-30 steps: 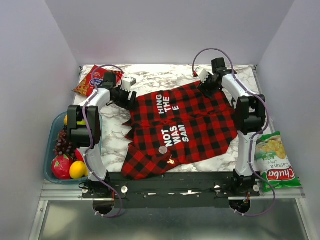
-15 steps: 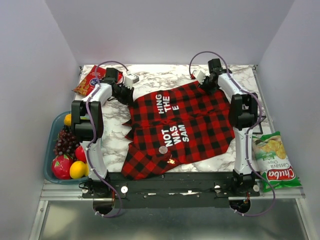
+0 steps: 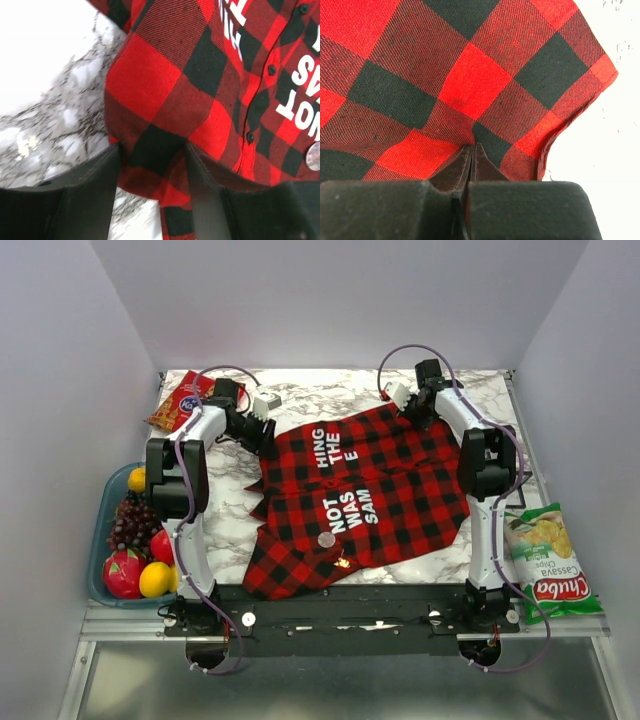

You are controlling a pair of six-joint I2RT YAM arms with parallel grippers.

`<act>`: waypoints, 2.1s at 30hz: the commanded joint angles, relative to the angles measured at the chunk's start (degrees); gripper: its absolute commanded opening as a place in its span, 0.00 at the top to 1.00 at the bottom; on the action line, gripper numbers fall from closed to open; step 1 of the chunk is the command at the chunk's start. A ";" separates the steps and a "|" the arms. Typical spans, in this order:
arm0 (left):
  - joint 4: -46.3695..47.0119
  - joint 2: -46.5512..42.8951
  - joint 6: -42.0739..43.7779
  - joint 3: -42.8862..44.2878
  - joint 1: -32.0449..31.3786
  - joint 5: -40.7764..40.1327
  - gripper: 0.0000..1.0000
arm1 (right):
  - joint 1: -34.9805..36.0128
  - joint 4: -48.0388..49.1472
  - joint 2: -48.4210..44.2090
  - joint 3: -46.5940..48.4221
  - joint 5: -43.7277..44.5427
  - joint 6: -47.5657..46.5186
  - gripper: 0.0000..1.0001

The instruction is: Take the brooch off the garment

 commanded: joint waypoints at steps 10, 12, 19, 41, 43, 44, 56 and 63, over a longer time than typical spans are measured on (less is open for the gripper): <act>-8.14 -8.59 0.42 8.99 1.07 -3.32 1.00 | 0.08 -2.69 -6.70 -0.05 -3.76 8.39 0.99; -7.62 -15.34 -0.10 8.56 0.54 -6.56 1.00 | 0.16 -3.22 -10.03 -2.15 -4.46 10.77 0.99; -17.18 -25.66 8.04 2.41 -6.13 -17.89 1.00 | 1.04 -0.68 -23.99 -21.91 -2.62 8.06 0.99; -22.73 -26.64 7.72 -5.08 -3.16 -10.18 0.44 | -0.19 -9.80 -15.87 -6.93 -11.32 7.36 0.51; -23.00 -25.76 7.45 -4.37 -0.62 -10.09 0.43 | -0.54 -11.22 -13.49 -4.46 -11.84 5.78 0.51; -23.09 -25.58 7.54 -4.20 0.36 -10.27 0.43 | -0.71 -12.53 -12.00 -4.10 -12.28 4.12 0.51; -25.11 -24.08 9.30 -2.87 5.90 -11.59 0.44 | -1.59 -19.92 -10.58 -4.45 -12.90 -10.65 0.45; -24.14 -24.52 8.60 -4.10 5.90 -11.94 0.45 | -1.68 -20.19 -8.91 -3.31 -10.09 -13.57 0.50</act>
